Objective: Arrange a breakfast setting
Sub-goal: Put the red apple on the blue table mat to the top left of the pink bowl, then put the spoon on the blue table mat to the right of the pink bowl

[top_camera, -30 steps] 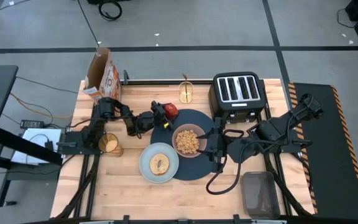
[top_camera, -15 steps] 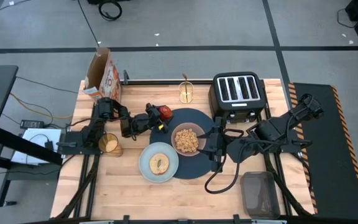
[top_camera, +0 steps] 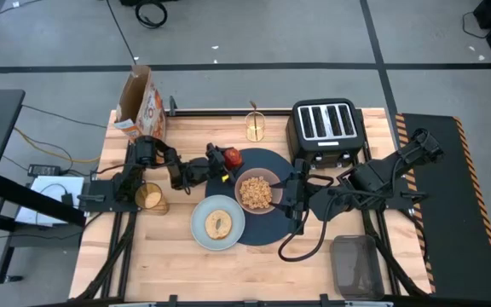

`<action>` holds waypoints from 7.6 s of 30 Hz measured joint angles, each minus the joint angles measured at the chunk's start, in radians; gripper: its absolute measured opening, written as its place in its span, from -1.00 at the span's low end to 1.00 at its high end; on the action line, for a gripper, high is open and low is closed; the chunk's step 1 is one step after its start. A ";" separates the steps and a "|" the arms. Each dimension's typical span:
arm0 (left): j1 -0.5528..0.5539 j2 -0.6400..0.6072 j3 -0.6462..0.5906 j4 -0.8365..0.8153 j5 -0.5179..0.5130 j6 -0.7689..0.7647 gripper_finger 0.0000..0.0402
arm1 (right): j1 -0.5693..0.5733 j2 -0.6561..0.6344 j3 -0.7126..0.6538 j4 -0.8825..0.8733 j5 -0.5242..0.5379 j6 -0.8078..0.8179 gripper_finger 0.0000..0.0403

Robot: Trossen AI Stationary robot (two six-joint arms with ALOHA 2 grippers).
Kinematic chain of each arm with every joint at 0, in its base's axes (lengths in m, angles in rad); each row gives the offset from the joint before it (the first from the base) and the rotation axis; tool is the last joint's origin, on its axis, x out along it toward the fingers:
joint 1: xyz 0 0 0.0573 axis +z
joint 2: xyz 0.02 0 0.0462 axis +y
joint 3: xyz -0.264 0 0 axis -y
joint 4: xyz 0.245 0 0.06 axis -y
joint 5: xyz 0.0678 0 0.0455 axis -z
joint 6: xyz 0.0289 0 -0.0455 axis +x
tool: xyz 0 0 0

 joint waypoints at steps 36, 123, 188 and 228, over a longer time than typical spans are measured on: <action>-0.001 -0.183 -0.019 -0.183 -0.005 0.001 0.85 | 0.046 0.000 0.000 -0.001 -0.031 0.015 0.07; -0.739 -0.994 0.396 -1.619 -0.299 -0.302 0.85 | -1.064 0.538 -0.001 0.436 -0.386 -0.055 -0.61; -0.740 -0.995 0.396 -1.624 -0.326 -0.243 0.85 | -0.344 -0.271 -0.581 -0.051 -0.357 0.663 -0.92; -0.740 -0.995 0.397 -1.628 -0.280 -0.331 0.85 | -0.542 -0.136 -0.922 0.330 -0.496 0.646 -0.93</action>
